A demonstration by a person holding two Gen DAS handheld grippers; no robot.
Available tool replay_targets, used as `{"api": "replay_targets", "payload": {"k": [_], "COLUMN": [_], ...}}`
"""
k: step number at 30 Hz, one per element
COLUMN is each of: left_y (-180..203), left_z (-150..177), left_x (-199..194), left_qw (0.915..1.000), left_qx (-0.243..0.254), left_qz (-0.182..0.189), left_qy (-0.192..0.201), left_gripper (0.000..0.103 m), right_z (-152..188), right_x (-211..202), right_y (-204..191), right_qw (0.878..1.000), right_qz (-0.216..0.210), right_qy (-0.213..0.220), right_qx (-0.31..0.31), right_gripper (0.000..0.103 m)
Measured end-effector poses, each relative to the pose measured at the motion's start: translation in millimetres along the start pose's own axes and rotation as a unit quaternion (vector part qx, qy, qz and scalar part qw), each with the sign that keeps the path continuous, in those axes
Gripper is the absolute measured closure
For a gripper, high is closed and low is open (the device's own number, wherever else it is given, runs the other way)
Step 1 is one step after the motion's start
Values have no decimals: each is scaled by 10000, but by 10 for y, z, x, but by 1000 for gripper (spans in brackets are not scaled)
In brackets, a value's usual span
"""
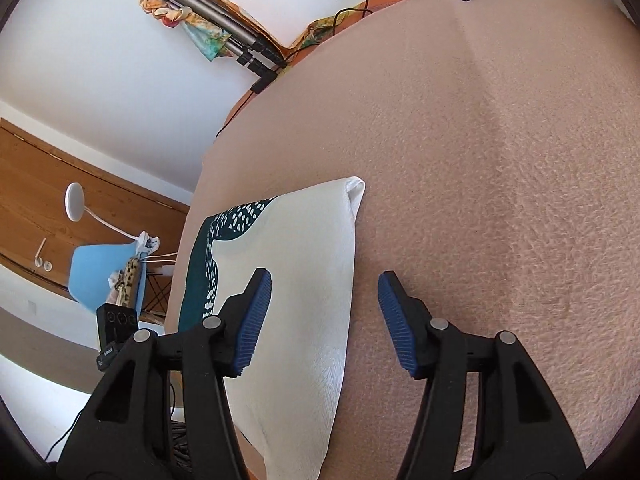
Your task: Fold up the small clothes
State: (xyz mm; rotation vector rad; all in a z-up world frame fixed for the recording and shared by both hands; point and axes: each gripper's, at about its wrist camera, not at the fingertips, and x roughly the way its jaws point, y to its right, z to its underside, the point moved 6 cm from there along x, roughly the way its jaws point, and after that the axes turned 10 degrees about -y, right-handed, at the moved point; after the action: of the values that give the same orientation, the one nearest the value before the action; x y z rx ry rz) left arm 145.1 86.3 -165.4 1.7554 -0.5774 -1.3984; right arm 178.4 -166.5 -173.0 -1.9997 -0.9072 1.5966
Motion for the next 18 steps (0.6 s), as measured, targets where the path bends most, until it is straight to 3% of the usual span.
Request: {"api": "replay_targets", "payload": {"k": [5,11,16,18], "left_y": [76,190,298,339], "left_z": [-40,-101,-136,-149], "left_x": [96,235,354,409], "left_qw": [9999,9995,9988,9983], "left_qx": [65,241,451,519], "left_qz": [117,151,-10,-153], "left_qy": [-36,-160,-198,-219], "left_gripper": [35,36,38,45], "right_z": [-100,-187,-218,-221], "right_x": [78,192,295,335], "right_y": [-2,-30,-111,-135], "right_qw": [9996,9982,9980,9980], "right_qz": [-286,-594,-626,-630], "right_qy": [28,65,-2,-29], "right_qx": [18,77,-93,-102], "right_gripper": [44,57,61,65]}}
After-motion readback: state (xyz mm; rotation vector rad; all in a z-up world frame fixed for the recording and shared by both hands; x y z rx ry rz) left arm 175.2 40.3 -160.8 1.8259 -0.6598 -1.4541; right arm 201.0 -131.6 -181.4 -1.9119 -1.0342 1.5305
